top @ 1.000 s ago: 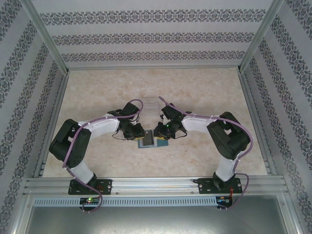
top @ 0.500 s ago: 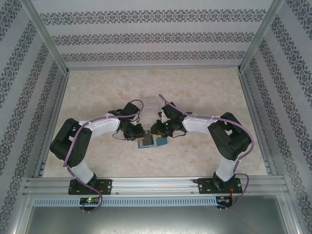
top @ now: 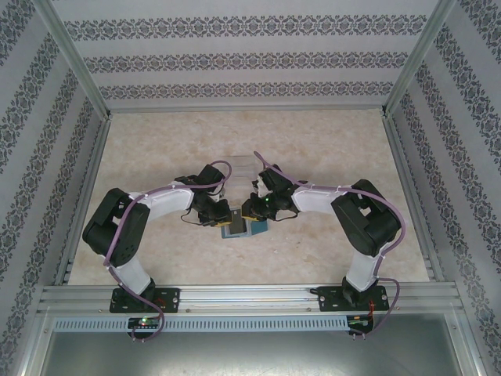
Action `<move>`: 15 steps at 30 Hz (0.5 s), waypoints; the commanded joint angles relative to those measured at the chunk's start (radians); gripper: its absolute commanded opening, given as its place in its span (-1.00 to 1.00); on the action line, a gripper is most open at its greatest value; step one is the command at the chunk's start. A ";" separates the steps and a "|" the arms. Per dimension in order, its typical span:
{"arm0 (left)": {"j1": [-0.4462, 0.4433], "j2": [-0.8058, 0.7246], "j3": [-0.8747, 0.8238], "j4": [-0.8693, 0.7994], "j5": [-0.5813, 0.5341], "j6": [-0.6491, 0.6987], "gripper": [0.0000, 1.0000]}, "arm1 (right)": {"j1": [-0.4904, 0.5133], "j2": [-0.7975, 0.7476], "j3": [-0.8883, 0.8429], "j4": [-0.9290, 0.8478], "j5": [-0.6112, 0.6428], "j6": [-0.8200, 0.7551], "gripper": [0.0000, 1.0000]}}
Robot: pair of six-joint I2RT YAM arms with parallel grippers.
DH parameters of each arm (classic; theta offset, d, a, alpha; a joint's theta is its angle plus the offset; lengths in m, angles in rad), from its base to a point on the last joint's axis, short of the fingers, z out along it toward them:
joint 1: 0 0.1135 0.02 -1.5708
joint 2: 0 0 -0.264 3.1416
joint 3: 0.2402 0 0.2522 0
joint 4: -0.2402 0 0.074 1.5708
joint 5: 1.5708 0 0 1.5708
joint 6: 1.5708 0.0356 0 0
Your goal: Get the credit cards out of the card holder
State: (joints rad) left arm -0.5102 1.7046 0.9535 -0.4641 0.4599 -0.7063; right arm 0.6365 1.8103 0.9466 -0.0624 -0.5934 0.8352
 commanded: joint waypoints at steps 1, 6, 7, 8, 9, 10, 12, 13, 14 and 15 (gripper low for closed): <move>0.008 0.030 0.008 -0.038 -0.020 0.022 -0.68 | -0.003 -0.002 -0.008 0.025 -0.023 -0.004 -0.65; 0.008 0.032 0.010 -0.038 -0.019 0.023 -0.69 | 0.008 0.022 0.008 0.027 -0.036 -0.001 -0.65; 0.009 0.029 0.011 -0.037 -0.018 0.023 -0.69 | 0.010 0.028 0.010 0.027 -0.037 -0.001 -0.65; 0.008 0.030 0.011 -0.038 -0.018 0.021 -0.69 | 0.011 0.033 0.013 0.023 -0.036 -0.001 -0.64; 0.009 0.029 0.009 -0.037 -0.018 0.021 -0.69 | 0.012 0.036 0.013 0.021 -0.033 -0.001 -0.64; 0.009 0.029 0.008 -0.038 -0.018 0.021 -0.70 | 0.012 0.039 0.013 0.016 -0.029 -0.002 -0.64; 0.009 0.026 0.005 -0.037 -0.019 0.019 -0.71 | 0.010 0.043 0.014 -0.002 -0.015 -0.007 -0.62; 0.009 0.025 0.003 -0.036 -0.018 0.020 -0.71 | 0.011 0.041 0.013 -0.007 -0.010 -0.009 -0.61; 0.009 0.023 0.002 -0.037 -0.018 0.020 -0.71 | 0.009 0.039 0.014 -0.017 0.000 -0.013 -0.60; 0.009 0.021 0.001 -0.037 -0.019 0.020 -0.71 | 0.009 0.037 0.016 -0.031 0.009 -0.018 -0.58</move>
State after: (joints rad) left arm -0.5102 1.7065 0.9558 -0.4648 0.4603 -0.7063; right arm 0.6376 1.8400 0.9470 -0.0517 -0.6106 0.8345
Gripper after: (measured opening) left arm 0.147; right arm 0.206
